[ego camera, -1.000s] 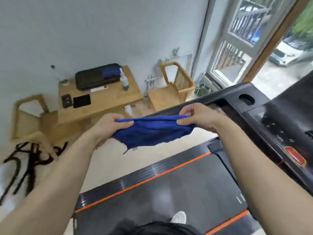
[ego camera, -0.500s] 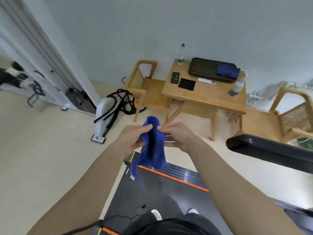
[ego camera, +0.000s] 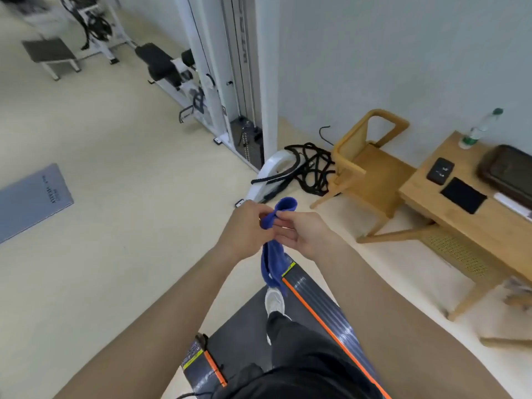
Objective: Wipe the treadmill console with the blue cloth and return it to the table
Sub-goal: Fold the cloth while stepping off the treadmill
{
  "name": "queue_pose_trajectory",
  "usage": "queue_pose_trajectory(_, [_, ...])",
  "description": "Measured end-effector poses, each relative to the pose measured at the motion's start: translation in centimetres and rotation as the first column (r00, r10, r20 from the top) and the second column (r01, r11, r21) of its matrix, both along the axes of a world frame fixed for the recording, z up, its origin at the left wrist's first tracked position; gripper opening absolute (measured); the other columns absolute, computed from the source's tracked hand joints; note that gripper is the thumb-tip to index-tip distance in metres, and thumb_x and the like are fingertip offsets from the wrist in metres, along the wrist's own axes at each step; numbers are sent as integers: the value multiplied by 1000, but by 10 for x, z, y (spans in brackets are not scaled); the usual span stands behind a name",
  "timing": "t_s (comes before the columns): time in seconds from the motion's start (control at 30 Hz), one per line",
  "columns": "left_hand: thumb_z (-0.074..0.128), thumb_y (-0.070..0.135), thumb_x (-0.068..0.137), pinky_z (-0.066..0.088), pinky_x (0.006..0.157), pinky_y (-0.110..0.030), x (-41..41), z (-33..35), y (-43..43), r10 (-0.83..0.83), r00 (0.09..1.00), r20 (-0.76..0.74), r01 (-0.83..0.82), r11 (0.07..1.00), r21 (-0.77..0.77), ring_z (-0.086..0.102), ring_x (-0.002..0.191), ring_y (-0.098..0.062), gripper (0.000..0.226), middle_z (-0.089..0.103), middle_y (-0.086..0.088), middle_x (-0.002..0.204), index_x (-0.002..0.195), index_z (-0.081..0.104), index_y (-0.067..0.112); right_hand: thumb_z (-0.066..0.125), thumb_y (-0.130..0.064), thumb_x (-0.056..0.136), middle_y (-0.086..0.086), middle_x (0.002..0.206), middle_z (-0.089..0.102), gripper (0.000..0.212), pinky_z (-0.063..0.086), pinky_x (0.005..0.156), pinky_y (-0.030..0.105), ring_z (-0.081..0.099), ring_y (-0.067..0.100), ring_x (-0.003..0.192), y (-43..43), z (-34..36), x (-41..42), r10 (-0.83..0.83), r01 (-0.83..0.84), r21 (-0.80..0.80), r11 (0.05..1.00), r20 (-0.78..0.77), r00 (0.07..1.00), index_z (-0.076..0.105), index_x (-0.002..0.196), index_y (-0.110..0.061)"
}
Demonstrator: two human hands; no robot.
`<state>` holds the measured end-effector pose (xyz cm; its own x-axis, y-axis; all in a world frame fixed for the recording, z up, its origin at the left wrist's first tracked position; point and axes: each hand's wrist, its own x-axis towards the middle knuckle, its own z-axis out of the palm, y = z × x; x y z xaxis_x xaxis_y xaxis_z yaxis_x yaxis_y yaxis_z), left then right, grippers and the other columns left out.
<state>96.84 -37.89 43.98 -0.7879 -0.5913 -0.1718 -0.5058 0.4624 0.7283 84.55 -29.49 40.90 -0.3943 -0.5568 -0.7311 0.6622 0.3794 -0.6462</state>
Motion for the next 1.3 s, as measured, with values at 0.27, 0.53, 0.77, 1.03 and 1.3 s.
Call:
queue_pose_trajectory(0.27, [55, 3, 86, 41, 55, -8, -39, -8, -150, 29, 986, 164, -50, 991, 123, 57, 68, -8, 34, 71, 3, 94, 101, 78, 21, 70, -21, 89, 5, 88, 71, 11, 55, 63, 28, 66, 20, 72, -134, -26, -68, 180, -166, 130, 978, -102, 978, 71, 97, -13])
queue_pose_trajectory(0.53, [49, 5, 84, 43, 64, -23, -62, -28, -285, 141, 976, 167, -162, 980, 115, 59, 76, -8, 36, 68, 14, 90, 87, 71, 32, 51, -10, 87, -5, 72, 57, 19, 50, 66, 31, 51, 16, 67, -256, -52, -122, 486, -441, 206, 874, -412, 771, 68, 94, -16])
queue_pose_trajectory(0.77, [42, 5, 87, 41, 61, -27, -86, -128, -397, 193, 980, 40, -194, 981, 26, 54, 68, -11, 27, 65, 7, 79, 83, 63, 23, 47, -15, 85, -10, 57, 44, 28, 45, 74, 33, 42, 14, 63, -358, -109, -142, 597, -627, 159, 763, -546, 588, 45, 57, -20])
queue_pose_trajectory(1.03, [47, -1, 85, 47, 68, -21, -140, -222, -519, 66, 968, -241, -9, 973, 230, 60, 72, -5, 31, 70, 4, 80, 82, 70, 20, 66, -37, 84, 11, 108, 71, 35, 50, 104, 47, 68, 35, 105, -444, -228, -153, 272, -412, -307, 858, -410, 871, 55, 96, -6])
queue_pose_trajectory(1.3, [47, 1, 87, 53, 66, -30, -206, -179, -560, -34, 978, -205, 101, 941, 324, 64, 77, -11, 33, 71, 6, 80, 82, 73, 21, 86, -26, 66, -9, 105, 69, 61, 58, 80, 38, 67, 13, 93, -479, -214, -178, 270, -419, 14, 908, -785, 558, 58, 121, -29])
